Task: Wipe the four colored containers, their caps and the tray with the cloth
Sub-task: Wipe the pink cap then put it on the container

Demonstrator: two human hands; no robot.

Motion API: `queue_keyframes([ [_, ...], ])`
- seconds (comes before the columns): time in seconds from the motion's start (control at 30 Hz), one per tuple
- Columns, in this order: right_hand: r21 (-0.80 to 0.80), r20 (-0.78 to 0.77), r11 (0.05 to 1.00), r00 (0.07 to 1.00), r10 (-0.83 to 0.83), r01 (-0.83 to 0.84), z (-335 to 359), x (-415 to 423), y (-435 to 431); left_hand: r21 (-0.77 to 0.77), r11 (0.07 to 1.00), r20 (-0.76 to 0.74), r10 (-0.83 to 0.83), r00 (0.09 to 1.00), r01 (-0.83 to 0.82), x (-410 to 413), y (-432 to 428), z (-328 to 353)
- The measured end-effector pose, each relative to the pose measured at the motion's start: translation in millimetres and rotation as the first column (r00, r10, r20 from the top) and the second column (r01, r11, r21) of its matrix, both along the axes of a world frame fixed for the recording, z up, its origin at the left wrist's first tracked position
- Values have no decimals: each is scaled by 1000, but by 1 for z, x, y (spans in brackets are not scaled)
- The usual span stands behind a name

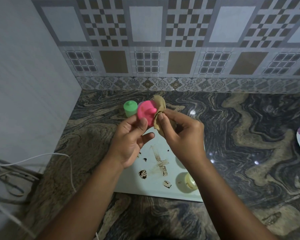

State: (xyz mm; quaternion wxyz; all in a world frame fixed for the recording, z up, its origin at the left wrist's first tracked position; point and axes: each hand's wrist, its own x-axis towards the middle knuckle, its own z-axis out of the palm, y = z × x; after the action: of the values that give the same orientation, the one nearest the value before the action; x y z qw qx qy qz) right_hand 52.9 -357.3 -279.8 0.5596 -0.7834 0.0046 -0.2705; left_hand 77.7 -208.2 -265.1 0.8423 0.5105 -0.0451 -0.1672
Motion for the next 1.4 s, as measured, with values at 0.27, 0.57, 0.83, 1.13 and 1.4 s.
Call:
queue_keyframes([
  [0.27,207,-39,978,999,33,-24,-3,2,-4,67,995,-75,78,994,-73,-6,-7,9],
  [0.57,69,-22,998,1000,2,0,-6,-2,-3,39,999,30,12,999,-14,-8,-9,8],
  [0.83,140,-21,990,1000,-6,9,-4,-2,-7,10,999,-117,38,992,-37,-9,-7,11],
  [1.13,140,-30,990,999,-31,35,4,-2,-3,-75,997,-12,-15,1000,14,-13,-6,8],
  [1.4,137,-43,991,999,-6,12,11,-5,0,-66,994,-117,75,990,-83,-14,-12,14],
])
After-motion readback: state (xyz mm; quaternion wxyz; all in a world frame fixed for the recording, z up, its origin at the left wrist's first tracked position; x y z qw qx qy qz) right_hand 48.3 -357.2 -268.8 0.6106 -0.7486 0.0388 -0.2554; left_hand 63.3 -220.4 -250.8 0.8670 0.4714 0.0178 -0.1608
